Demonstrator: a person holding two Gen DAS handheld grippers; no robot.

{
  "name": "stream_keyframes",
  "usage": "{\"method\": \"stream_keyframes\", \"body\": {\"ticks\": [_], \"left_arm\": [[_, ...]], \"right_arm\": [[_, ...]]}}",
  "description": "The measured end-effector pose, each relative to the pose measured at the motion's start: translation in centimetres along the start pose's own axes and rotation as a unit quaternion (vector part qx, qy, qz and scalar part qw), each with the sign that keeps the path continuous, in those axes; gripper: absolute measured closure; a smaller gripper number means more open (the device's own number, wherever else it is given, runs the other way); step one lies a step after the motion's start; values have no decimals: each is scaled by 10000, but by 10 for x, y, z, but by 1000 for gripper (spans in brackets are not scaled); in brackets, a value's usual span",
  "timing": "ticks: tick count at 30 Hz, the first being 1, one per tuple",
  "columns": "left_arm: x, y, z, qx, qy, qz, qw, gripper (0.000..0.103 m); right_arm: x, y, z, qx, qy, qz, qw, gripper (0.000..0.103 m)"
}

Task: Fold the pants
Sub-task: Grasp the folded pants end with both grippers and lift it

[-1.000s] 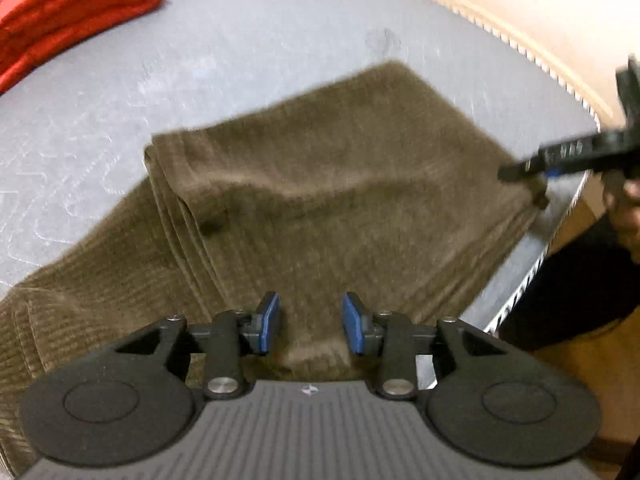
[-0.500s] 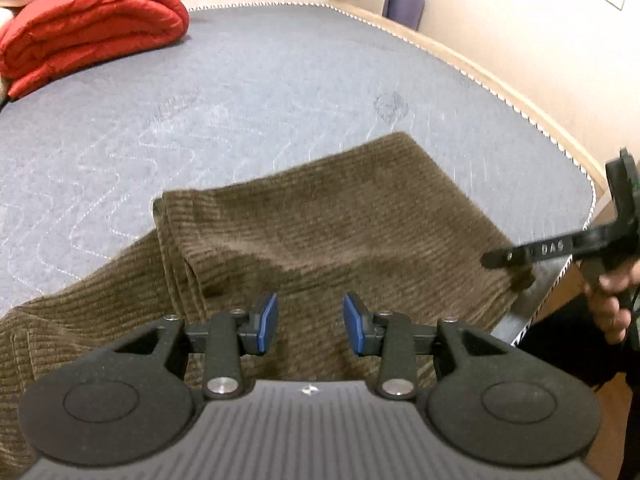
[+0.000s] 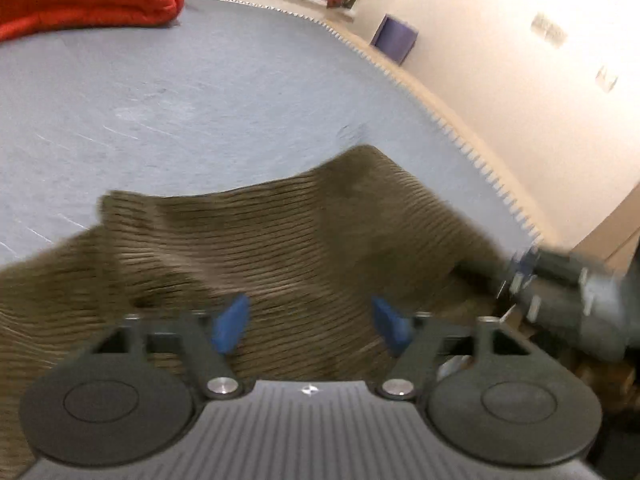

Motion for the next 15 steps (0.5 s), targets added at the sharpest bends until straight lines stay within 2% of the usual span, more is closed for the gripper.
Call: {"method": "stream_keyframes", "body": {"ticks": [3, 5, 10, 11, 12, 13, 14, 15], "left_arm": [[-5, -14, 10, -112, -155, -531, 9984, 15], [-7, -20, 16, -180, -258, -693, 9971, 10], [-4, -26, 27, -25, -311, -526, 9981, 10], [-2, -28, 27, 85, -276, -424, 9987, 11], [1, -29, 27, 226, -250, -162, 9993, 14], [4, -25, 24, 334, -219, 170, 9991, 28], [7, -23, 22, 413, -146, 367, 9984, 54], [10, -21, 20, 460, -50, 376, 9982, 74]], "right_arm": [[-11, 46, 1, -903, -331, 95, 9953, 83], [-14, 72, -1, -1399, -498, 232, 9886, 84], [-11, 113, -8, -2336, -699, 408, 9690, 84], [-10, 120, -9, -2502, -711, 410, 9647, 84], [-9, 124, -11, -2604, -716, 460, 9617, 84], [-9, 128, -11, -2669, -726, 507, 9596, 84], [-9, 132, -11, -2736, -752, 589, 9571, 84], [-10, 138, -10, -2788, -774, 659, 9550, 84]]}}
Point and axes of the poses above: each gripper's, at about its wrist camera, not at the fingertips, and x roughly the way its jaws point, y to its left, z to its top, the point moved 8 cm from there along x, roughly the way its jaws point, and after that the axes turned 13 degrees about y, right-handed, at the moved point
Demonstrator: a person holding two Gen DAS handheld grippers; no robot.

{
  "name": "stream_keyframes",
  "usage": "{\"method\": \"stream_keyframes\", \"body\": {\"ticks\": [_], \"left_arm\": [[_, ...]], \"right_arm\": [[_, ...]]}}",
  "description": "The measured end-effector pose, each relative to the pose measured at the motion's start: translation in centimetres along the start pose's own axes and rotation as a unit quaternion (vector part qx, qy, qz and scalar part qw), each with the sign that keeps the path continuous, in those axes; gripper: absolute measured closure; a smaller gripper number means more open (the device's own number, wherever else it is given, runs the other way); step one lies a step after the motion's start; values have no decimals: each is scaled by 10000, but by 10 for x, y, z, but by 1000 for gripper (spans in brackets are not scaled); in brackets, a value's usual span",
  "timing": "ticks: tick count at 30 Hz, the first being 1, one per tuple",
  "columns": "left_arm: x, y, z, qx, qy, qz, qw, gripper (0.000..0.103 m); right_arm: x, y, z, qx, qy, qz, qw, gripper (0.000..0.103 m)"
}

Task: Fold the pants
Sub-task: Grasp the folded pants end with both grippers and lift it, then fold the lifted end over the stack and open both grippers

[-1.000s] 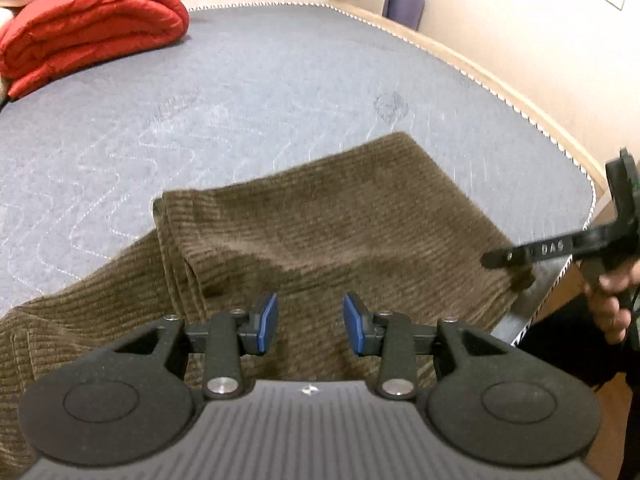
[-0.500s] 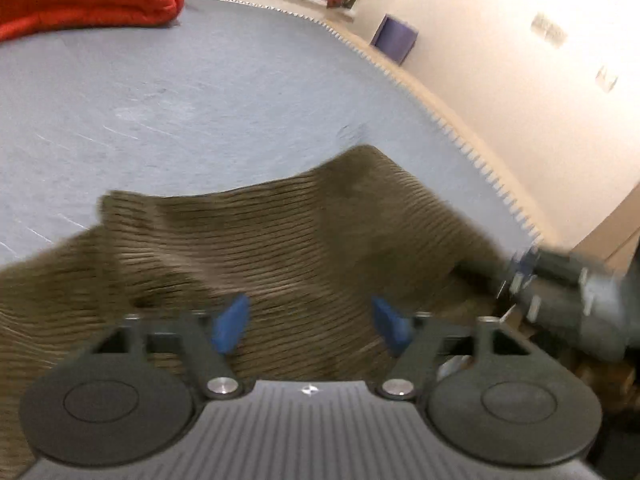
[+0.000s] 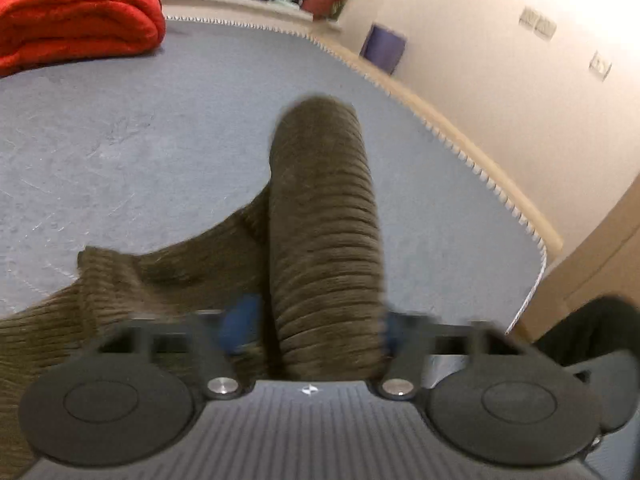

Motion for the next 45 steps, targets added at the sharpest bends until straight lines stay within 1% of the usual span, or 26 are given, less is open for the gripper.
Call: {"method": "stream_keyframes", "body": {"ticks": [1, 3, 5, 6, 8, 9, 10, 13, 16, 21, 24, 25, 26, 27, 29, 32, 35, 36, 37, 38, 39, 40, 42, 43, 44, 45], "left_arm": [[0, 3, -1, 63, 36, 131, 9999, 81], [-2, 13, -5, 195, 64, 538, 9983, 82], [-7, 30, -11, 13, 152, 582, 9982, 82], [-13, 41, -15, -83, 167, 657, 9977, 83], [-29, 66, -24, -291, 174, 775, 9964, 83], [-39, 80, -28, -469, 173, 799, 9955, 83], [-52, 98, -36, -658, 166, 843, 9941, 83], [-87, 143, -62, -826, 173, 1291, 9880, 82], [-113, 186, -92, -1218, 221, 1594, 9794, 81], [-151, 248, -126, -1924, 151, 2199, 9563, 65], [-165, 278, -138, -2347, 133, 2596, 9366, 38], [-169, 285, -139, -2465, 96, 2499, 9363, 18], [-166, 292, -141, -2652, 91, 2260, 9373, 6], [-163, 294, -141, -2798, 126, 2076, 9373, 4], [-148, 302, -141, -3043, 313, 1704, 9367, 3], [-127, 315, -148, -3249, 699, 1525, 9308, 2], [-111, 319, -146, -3465, 779, 1083, 9285, 1], [-108, 320, -144, -3465, 796, 1132, 9278, 1], [-106, 319, -142, -3389, 829, 1222, 9292, 1], [-102, 315, -138, -3231, 881, 1324, 9329, 2], [-101, 309, -134, -3055, 920, 1480, 9361, 5], [-100, 307, -130, -2961, 935, 1590, 9372, 11], [-106, 301, -120, -2851, 877, 1731, 9386, 26], [-110, 295, -115, -2791, 801, 1786, 9401, 37], [-113, 289, -107, -2649, 709, 1832, 9441, 49], [-114, 278, -96, -2448, 589, 1809, 9507, 55]], "right_arm": [[2, 1, 3, -45, -13, 57, 10000, 84], [6, 2, 4, -65, 24, 70, 10000, 82], [2, -6, 9, 192, -77, 143, 9997, 80], [-2, -13, 14, 468, -199, 366, 9980, 79], [-14, -28, 26, 1084, -522, 752, 9899, 65], [-16, -36, 29, 1357, -570, 794, 9859, 46], [-15, -45, 29, 1633, -561, 874, 9811, 34], [4, -64, 27, 2453, -323, 1112, 9625, 33], [43, -73, 19, 3107, 317, 1277, 9414, 33], [107, -52, 7, 3888, 1166, 1812, 8958, 33], [133, -38, 9, 4108, 1412, 2216, 8730, 30], [137, -32, 11, 4122, 1491, 2276, 8695, 28], [141, -26, 11, 4122, 1558, 2320, 8672, 27], [147, -23, 13, 4135, 1572, 2342, 8657, 26], [155, -18, 18, 4219, 1573, 2374, 8607, 23], [165, -15, 20, 4371, 1594, 2559, 8474, 21], [179, -9, 23, 4452, 1690, 2719, 8362, 21], [182, -6, 23, 4464, 1711, 2758, 8339, 20], [183, -4, 25, 4466, 1712, 2778, 8331, 25], [184, -4, 27, 4423, 1651, 2722, 8385, 34], [183, -3, 31, 4342, 1585, 2646, 8464, 52], [182, -3, 34, 4253, 1538, 2543, 8549, 62], [176, -6, 37, 4272, 1420, 2449, 8587, 70], [171, -10, 39, 4308, 1335, 2394, 8598, 72], [162, -16, 44, 4292, 1200, 2319, 8647, 73], [154, -22, 48, 4226, 1092, 2235, 8715, 74]]}}
Point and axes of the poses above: each gripper's, at about its wrist camera, not at the fingertips, and x roughly the way its jaws point, y to its left, z to its top, the point moved 8 cm from there along x, roughly the way its jaws point, and after that the axes turned 13 degrees about y, right-handed, at the moved point
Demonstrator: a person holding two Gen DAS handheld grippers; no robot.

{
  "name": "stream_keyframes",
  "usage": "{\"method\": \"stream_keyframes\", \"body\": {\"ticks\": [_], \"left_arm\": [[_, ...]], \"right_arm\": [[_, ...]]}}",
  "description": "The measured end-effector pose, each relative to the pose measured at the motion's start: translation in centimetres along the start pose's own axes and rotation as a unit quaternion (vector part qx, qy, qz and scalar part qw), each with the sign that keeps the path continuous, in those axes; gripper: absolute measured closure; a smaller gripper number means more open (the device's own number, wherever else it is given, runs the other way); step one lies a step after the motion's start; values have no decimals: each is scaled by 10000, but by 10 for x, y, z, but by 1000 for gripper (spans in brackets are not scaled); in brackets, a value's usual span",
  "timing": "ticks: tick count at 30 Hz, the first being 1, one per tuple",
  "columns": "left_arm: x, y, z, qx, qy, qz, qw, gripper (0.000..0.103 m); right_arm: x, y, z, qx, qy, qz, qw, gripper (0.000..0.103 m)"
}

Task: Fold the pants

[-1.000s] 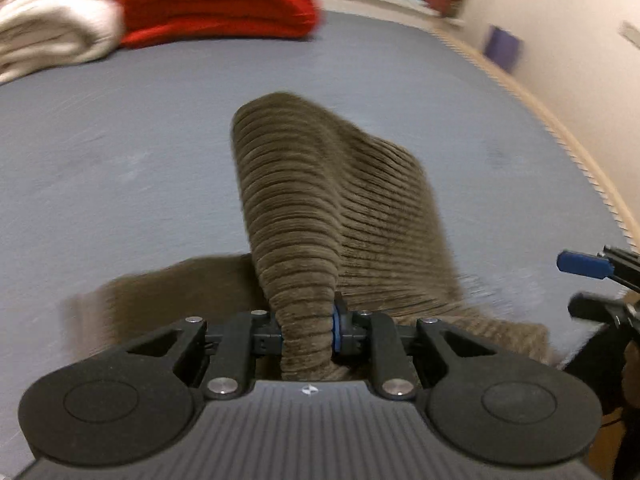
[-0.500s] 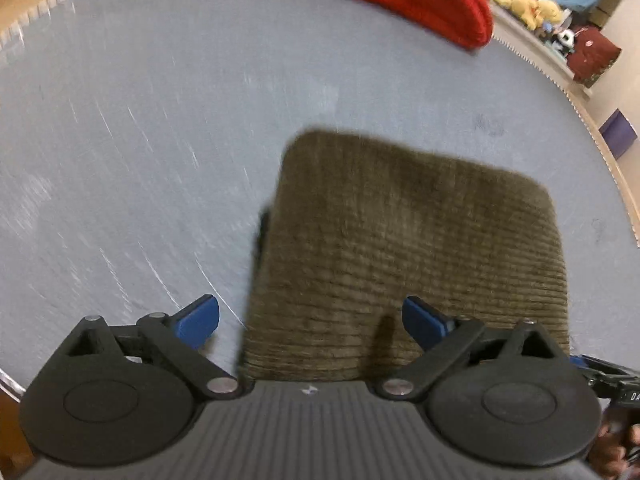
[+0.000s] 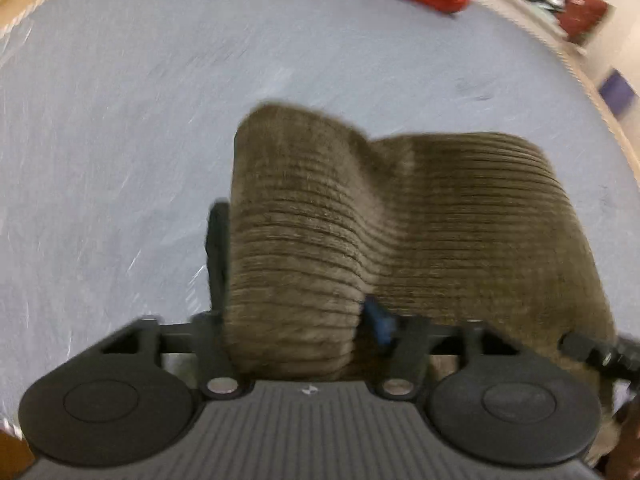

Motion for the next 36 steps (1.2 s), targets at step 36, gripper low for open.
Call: {"method": "stream_keyframes", "body": {"ticks": [36], "left_arm": [[18, -251, -37, 3601, -225, -176, 9325, 67]], "right_arm": [[-139, -177, -31, -1603, 549, -2712, 9475, 66]]}}
Point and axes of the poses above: each gripper's, at about its wrist camera, not at the fingertips, and x roughly the way its jaws point, y to its left, z to its top, the point moved 8 cm from there along x, roughly the way its jaws point, and after that the axes turned 13 degrees about y, right-handed, at the moved point
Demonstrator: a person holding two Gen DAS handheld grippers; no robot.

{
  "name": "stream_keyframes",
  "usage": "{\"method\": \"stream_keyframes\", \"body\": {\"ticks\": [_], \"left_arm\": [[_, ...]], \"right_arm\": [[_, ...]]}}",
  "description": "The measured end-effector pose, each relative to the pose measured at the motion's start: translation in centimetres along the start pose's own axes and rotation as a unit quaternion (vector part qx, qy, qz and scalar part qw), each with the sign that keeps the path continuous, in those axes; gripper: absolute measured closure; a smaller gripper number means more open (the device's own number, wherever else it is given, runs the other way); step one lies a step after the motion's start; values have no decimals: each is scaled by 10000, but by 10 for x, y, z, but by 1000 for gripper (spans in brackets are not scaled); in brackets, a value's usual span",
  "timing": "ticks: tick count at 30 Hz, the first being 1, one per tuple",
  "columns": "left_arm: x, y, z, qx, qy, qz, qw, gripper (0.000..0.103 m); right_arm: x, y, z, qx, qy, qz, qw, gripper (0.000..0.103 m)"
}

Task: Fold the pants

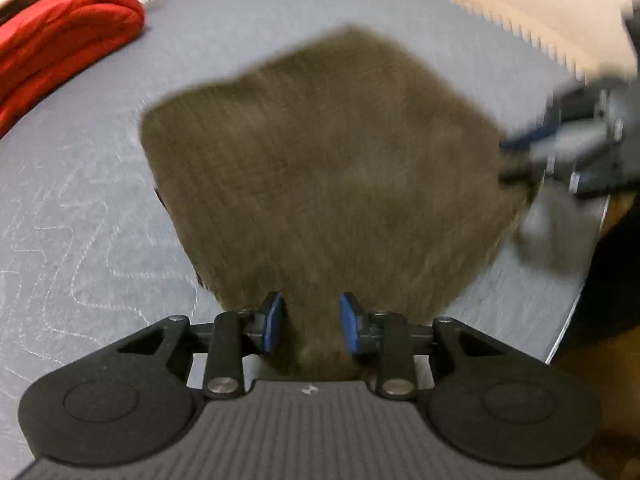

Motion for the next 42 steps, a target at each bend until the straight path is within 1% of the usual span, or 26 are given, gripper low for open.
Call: {"method": "stream_keyframes", "body": {"ticks": [1, 3, 5, 6, 7, 8, 9, 10, 11, 12, 13, 14, 15, 17, 20, 22, 23, 27, 29, 31, 35, 37, 40, 42], "left_arm": [[-13, 7, -5, -147, -271, -2, 9995, 66], [-25, 14, 9, -452, -706, 39, 9965, 65], [-35, 16, 21, -754, -937, 46, 9927, 65], [-34, 21, 23, -899, -958, 56, 9913, 65], [-29, 27, 22, -1025, -883, 74, 9908, 65], [-17, 33, 19, -1177, -598, 130, 9912, 65], [-2, 38, 16, -1286, -237, 248, 9911, 65], [10, 43, 10, -1390, 91, 342, 9897, 55], [14, 47, 6, -1583, 189, 259, 9869, 53], [11, 51, 7, -1813, 175, 98, 9832, 54], [4, 53, 9, -1922, 117, 5, 9813, 55], [-3, 56, 10, -1947, -6, 13, 9809, 56], [-15, 60, 11, -1936, -131, 130, 9809, 57], [-23, 60, 17, -1933, -361, 299, 9800, 58], [-33, 73, 20, -2125, -593, 277, 9750, 58], [-33, 79, 27, -2198, -708, 294, 9725, 58], [-34, 80, 28, -2220, -743, 313, 9717, 60], [-30, 86, 37, -2367, -832, 288, 9676, 67], [-28, 86, 42, -2362, -861, 265, 9675, 74], [-24, 83, 46, -2333, -894, 227, 9680, 76], [-11, 73, 55, -2171, -878, 105, 9721, 77], [-2, 67, 58, -2024, -783, 150, 9761, 77], [21, 65, 55, -1797, -335, 476, 9820, 76], [22, 63, 56, -1712, -318, 570, 9831, 76]], "right_arm": [[-2, 2, -4, 65, -40, 41, 10000, 67], [-11, 5, 1, 132, -302, 37, 9995, 67], [-18, 4, 2, 178, -528, 82, 9984, 67], [-16, 2, 0, 170, -541, 88, 9984, 67], [-10, 2, -2, 111, -431, 59, 9990, 67], [5, 3, -3, -36, -104, -71, 9999, 66], [13, 5, -7, -181, -2, -153, 9997, 66], [15, 6, -7, -280, -16, -214, 9994, 66], [13, 7, -4, -279, -58, -159, 9995, 66], [11, 6, -1, -197, -99, -56, 9997, 66], [7, 4, 0, -79, -166, 19, 9998, 66], [1, -2, 3, 37, -292, 6, 9996, 66], [-5, -6, 7, 109, -451, -31, 9989, 66], [-19, -13, 19, 296, -887, -17, 9956, 65], [-28, -28, 40, 611, -1415, -127, 9880, 65], [-27, -37, 56, 785, -1571, -298, 9840, 65], [-22, -43, 63, 884, -1604, -389, 9823, 65], [-4, -55, 85, 1193, -1573, -478, 9792, 64], [8, -58, 95, 1241, -1526, -558, 9789, 64], [19, -59, 108, 1273, -1478, -552, 9792, 63], [49, -71, 122, 1318, -1074, -726, 9828, 63], [66, -78, 125, 1337, -850, -897, 9833, 62], [82, -81, 133, 1230, -647, -1074, 9845, 59], [88, -78, 137, 1211, -592, -1077, 9850, 58]]}}
Point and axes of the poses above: each gripper's, at about its wrist camera, not at the fingertips, and x roughly the way its jaws point, y to its left, z to its top, the point moved 8 cm from there along x, roughly the way its jaws point, and after that the axes turned 13 degrees about y, right-handed, at the moved point
